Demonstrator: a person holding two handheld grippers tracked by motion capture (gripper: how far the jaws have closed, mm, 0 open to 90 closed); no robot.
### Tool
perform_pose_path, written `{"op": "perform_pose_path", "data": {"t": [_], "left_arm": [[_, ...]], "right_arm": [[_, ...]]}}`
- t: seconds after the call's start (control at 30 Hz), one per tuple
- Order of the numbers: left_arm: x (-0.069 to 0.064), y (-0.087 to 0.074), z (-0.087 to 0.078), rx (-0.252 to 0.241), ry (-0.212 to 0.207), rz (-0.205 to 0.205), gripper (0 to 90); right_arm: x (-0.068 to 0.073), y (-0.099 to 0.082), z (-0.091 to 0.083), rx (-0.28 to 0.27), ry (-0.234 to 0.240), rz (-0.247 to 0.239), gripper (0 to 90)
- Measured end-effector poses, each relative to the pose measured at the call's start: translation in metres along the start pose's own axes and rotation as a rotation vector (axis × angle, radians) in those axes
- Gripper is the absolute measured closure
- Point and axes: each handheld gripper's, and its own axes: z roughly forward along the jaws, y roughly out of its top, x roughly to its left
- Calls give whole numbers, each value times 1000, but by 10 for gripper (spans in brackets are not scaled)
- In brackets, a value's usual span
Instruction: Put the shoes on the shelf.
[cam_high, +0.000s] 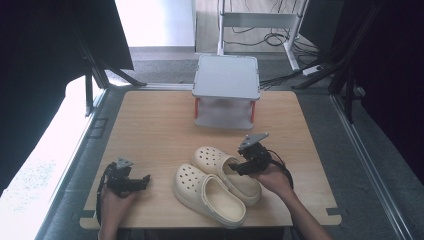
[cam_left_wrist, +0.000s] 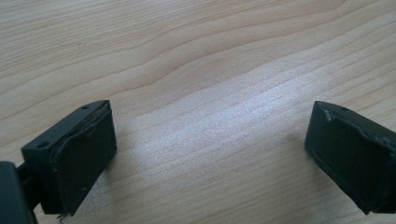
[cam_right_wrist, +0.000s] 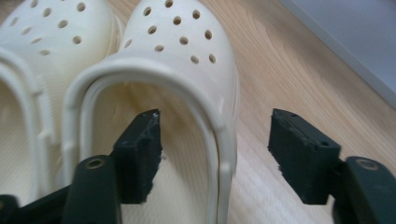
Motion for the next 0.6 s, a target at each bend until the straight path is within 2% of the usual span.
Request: {"op": "perform_pose_path", "data": {"t": [0.13,0.27,0.47,0.6], "left_arm": [[0,0,0,0,0,0,20],[0,0,0,2,0,3,20],[0,0,0,2,0,3,20],[0,0,0,2,0,3,20]], "right_arm": [[0,-7,-14,-6,24,18,250],[3,-14,-28,-19,61,47,231],[13,-18,-39,-27,110,50,224],[24,-19,-37,-22,139,26,213]]}}
